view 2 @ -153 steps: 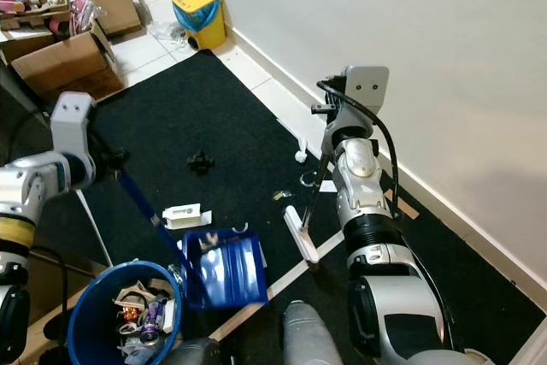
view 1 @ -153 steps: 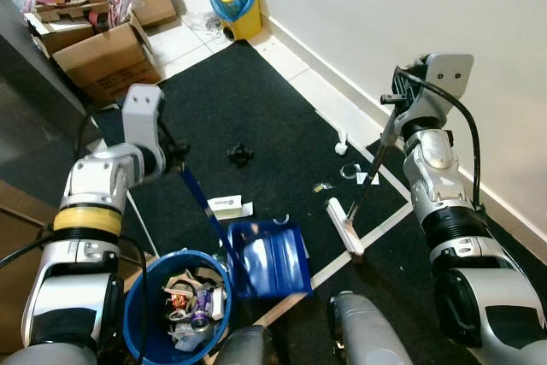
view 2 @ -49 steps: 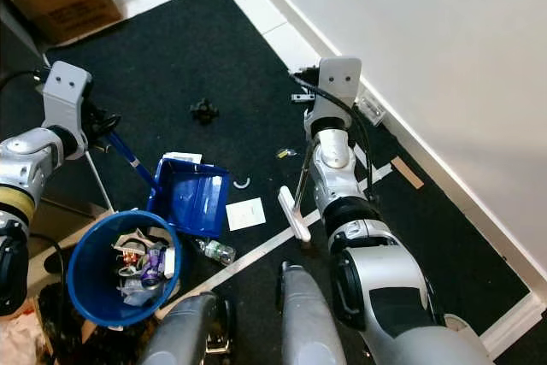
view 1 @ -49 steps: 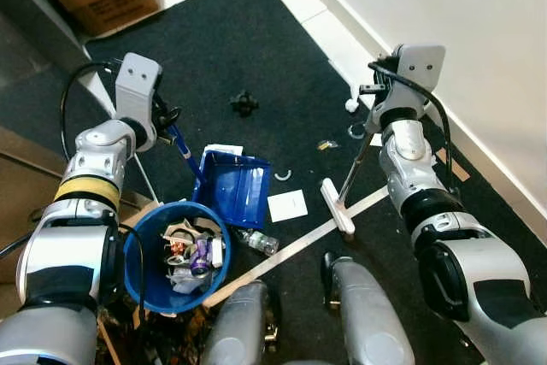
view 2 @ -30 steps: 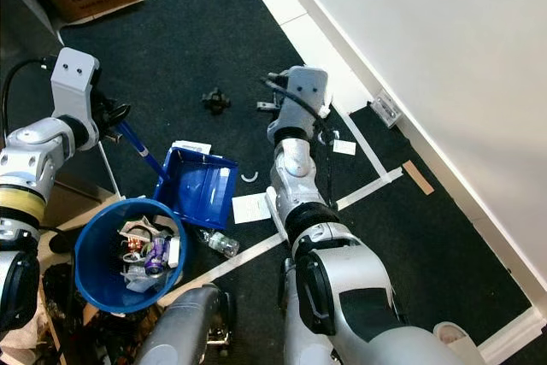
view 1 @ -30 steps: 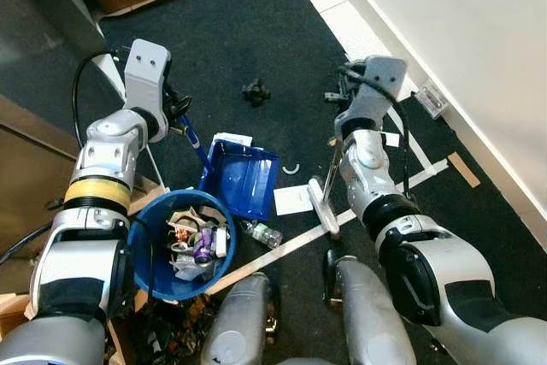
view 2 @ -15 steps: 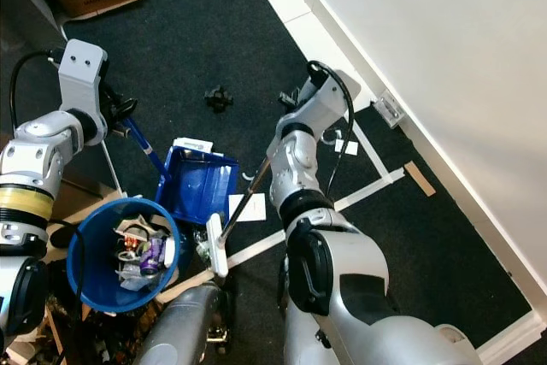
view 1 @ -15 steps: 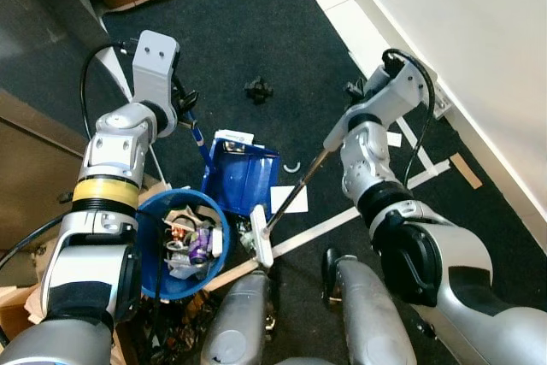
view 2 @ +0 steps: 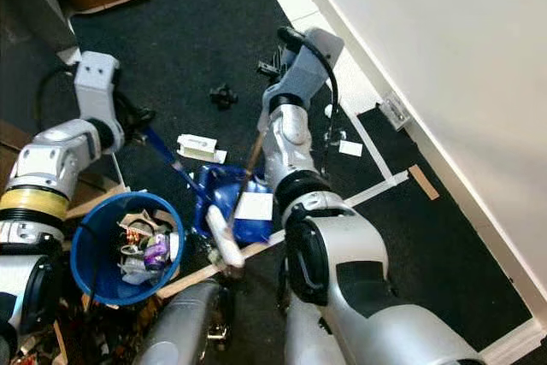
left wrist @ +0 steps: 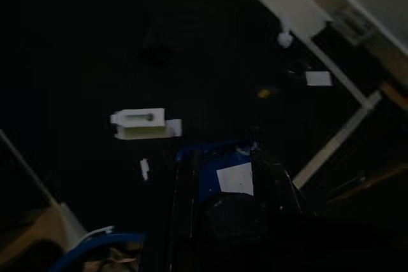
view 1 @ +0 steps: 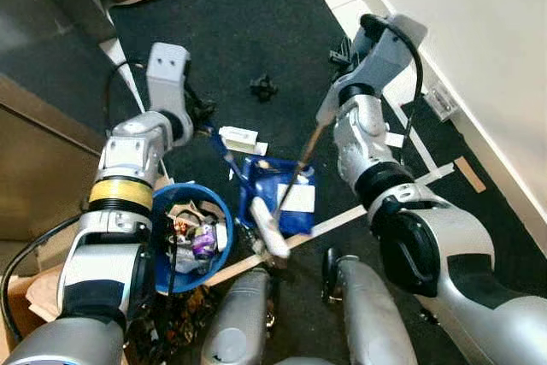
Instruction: Sweep floor
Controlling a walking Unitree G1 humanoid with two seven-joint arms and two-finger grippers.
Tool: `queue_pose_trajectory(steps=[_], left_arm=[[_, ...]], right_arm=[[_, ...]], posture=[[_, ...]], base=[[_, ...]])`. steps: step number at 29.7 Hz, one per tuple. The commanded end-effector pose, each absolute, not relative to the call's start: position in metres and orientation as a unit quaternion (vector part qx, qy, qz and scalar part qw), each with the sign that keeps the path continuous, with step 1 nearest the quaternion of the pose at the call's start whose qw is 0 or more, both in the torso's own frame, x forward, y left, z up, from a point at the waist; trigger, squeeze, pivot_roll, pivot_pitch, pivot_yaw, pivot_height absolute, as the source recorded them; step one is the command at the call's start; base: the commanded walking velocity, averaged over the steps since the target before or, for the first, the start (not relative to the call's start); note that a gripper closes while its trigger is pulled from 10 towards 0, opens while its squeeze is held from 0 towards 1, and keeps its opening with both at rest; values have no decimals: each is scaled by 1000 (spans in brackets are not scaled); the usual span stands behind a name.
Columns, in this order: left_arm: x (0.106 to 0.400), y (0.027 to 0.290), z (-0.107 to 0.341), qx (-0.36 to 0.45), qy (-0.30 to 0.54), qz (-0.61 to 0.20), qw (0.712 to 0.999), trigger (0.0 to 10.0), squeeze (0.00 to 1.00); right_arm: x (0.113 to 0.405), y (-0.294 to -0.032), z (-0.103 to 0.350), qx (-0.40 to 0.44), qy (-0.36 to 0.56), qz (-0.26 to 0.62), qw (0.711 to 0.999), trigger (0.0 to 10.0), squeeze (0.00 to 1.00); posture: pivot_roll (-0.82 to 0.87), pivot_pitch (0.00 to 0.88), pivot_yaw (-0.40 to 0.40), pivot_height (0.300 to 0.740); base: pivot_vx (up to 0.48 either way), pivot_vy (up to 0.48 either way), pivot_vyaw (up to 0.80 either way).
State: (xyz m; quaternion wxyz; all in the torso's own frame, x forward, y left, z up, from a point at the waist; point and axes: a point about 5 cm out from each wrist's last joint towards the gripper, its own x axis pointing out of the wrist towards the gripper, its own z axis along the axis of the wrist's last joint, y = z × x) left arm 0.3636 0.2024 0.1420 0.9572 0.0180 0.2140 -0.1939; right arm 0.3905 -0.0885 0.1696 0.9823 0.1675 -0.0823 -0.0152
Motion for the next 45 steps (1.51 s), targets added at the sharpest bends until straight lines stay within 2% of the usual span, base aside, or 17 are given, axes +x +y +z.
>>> queue_pose_trajectory(steps=[1, 2, 3, 4, 7, 17, 23, 28, 34, 42, 45], left_arm=[[353, 192, 117, -23, 267, -229, 936, 10000, 0], [353, 192, 117, -23, 267, -229, 936, 10000, 0], [354, 187, 115, -18, 269, -231, 935, 10000, 0], [355, 186, 114, -16, 269, -231, 935, 10000, 0], [357, 179, 110, 0, 271, -224, 936, 10000, 0], [358, 171, 105, 12, 278, -228, 933, 10000, 0], [362, 170, 106, 40, 279, -192, 940, 10000, 0], [374, 168, 119, 61, 247, -123, 959, 10000, 0], [383, 179, 133, 83, 221, -60, 970, 10000, 0], [389, 180, 146, 124, 187, -66, 972, 10000, 0], [390, 178, 156, 97, 154, -76, 980, 10000, 0]], right_arm=[[390, -103, 181, 138, -134, -38, 981, 10000, 0], [390, -103, 181, 138, -134, -38, 981, 10000, 0], [389, -123, 179, 88, -139, -74, 983, 10000, 0], [389, -130, 178, 74, -142, -86, 983, 10000, 0], [386, -154, 180, 79, -164, -110, 977, 10000, 0], [384, -192, 205, 69, -221, -154, 961, 10000, 0], [383, -202, 203, 39, -217, -162, 962, 10000, 0], [380, -206, 186, -2, -183, -156, 971, 10000, 0], [380, -203, 179, -41, -166, -127, 977, 10000, 0], [384, -208, 193, -44, -185, -125, 974, 10000, 0], [385, -208, 197, -7, -188, -119, 975, 10000, 0]], posture=[[160, 255, 12, 740], [160, 255, 12, 740], [160, 255, 12, 740], [160, 255, 12, 740], [141, 253, 20, 740], [124, 240, 30, 740], [123, 237, 32, 740], [127, 238, 34, 740], [132, 244, 39, 740], [129, 241, 40, 740], [121, 234, 41, 740]], base=[[0, 0, 0], [0, 0, 0], [0, 0, 0], [0, 0, 0], [0, 0, 0], [0, 0, 0], [0, 0, 0], [0, 0, 0], [0, 0, 0], [0, 0, 0], [0, 0, 0]])
